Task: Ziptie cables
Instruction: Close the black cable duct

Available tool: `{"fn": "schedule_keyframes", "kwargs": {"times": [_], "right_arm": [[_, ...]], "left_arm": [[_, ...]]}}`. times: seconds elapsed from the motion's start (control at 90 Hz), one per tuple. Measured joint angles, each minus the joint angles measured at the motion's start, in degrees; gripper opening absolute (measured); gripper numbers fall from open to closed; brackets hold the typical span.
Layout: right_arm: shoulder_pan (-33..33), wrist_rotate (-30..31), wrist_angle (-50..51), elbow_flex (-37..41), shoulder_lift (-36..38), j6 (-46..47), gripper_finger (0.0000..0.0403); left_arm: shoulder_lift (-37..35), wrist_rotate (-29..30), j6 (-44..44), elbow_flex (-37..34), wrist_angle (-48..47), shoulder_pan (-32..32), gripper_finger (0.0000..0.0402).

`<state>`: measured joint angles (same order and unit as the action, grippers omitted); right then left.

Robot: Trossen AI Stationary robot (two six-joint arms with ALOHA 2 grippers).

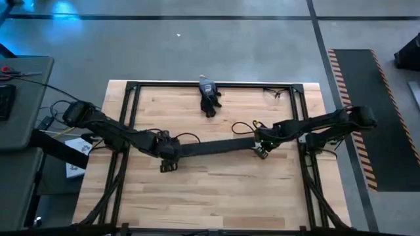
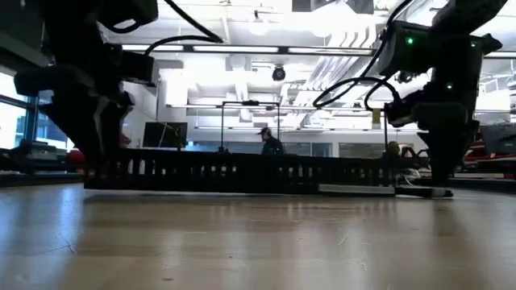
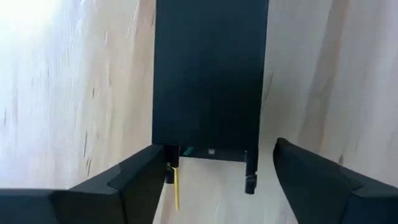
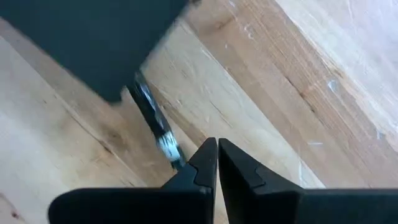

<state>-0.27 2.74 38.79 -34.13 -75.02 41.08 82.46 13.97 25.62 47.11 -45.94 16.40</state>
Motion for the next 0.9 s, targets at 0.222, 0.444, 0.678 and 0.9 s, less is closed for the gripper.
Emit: {"fn": "schedule_keyframes", "kwargs": {"times": [0.222,0.444,0.678,0.9], "right_arm": [[0.0,0.2,-0.3,0.0,0.0,0.0,0.0000],[0.5,0.6,-1.8,0.0,0.0,-1.0,0.0000],[-0.6,5.9,2.7,0.0,0.0,2.0,0.0000],[-4.5,5.7,1.1,0.0,0.0,0.3,0.0000]], "left_arm": [[-1.9,1.0,2.8,1.4,-0.7,0.8,0.0271],[-3.0,0.4,6.1,1.4,-2.8,1.2,0.0271],[-3.7,1.5,15.0,0.2,-8.5,7.0,0.0271],[-3.7,8.6,18.1,-7.4,3.5,9.7,0.0271]]}}
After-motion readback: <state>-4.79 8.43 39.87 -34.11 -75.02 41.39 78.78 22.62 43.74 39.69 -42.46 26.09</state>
